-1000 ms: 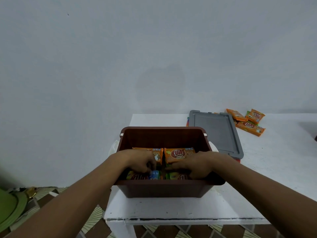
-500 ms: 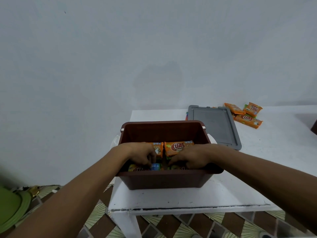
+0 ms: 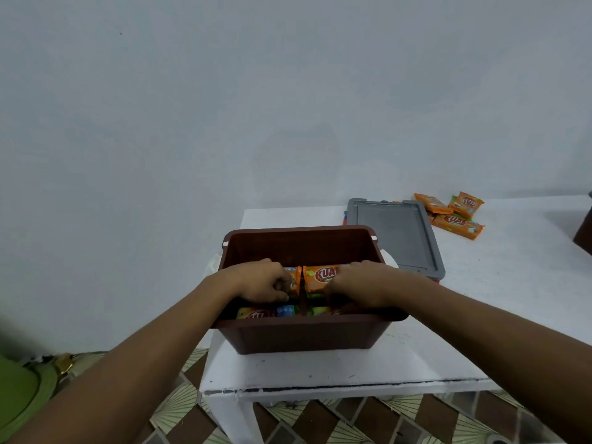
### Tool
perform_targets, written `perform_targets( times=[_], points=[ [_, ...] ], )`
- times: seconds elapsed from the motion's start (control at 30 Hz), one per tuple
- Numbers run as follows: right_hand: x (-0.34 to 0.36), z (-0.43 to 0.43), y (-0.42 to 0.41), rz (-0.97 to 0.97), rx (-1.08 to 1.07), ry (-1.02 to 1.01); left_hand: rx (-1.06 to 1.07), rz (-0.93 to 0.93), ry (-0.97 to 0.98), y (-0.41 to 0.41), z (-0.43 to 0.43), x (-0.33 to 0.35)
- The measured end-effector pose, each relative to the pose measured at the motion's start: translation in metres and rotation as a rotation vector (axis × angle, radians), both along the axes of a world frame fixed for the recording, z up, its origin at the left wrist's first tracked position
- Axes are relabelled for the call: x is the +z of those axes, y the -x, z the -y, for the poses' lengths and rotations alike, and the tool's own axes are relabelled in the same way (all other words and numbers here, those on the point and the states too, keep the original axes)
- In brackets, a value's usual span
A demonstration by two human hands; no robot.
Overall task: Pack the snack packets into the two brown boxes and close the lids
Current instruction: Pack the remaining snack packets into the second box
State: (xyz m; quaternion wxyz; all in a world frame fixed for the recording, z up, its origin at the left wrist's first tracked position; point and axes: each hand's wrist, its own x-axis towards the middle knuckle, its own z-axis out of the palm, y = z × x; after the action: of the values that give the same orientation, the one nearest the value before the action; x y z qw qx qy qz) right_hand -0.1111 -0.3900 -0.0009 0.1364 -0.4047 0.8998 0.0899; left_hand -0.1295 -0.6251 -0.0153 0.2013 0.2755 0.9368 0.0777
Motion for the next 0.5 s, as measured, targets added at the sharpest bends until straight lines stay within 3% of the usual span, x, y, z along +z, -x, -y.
perform_targets(
  times=[0.17, 0.3, 0.4, 0.5],
  points=[
    [0.013, -0.043, -0.004, -0.093, -0.085, 0.341, 0.008, -0.093, -0.139, 0.004, -0.017, 0.015],
    [-0.004, -0.098, -0.01, -0.339, -0.168, 0.619, 0.019, -0.309, -0.183, 0.01, -0.055, 0.023],
    [-0.018, -0.15, -0.015, -0.408, -0.278, 0.681, 0.01, -0.463, -0.25, 0.013, -0.094, 0.027],
    [-0.034, -0.208, -0.022, -0.421, -0.394, 0.593, -0.027, -0.504, -0.28, 0.018, -0.14, 0.033]
  ],
)
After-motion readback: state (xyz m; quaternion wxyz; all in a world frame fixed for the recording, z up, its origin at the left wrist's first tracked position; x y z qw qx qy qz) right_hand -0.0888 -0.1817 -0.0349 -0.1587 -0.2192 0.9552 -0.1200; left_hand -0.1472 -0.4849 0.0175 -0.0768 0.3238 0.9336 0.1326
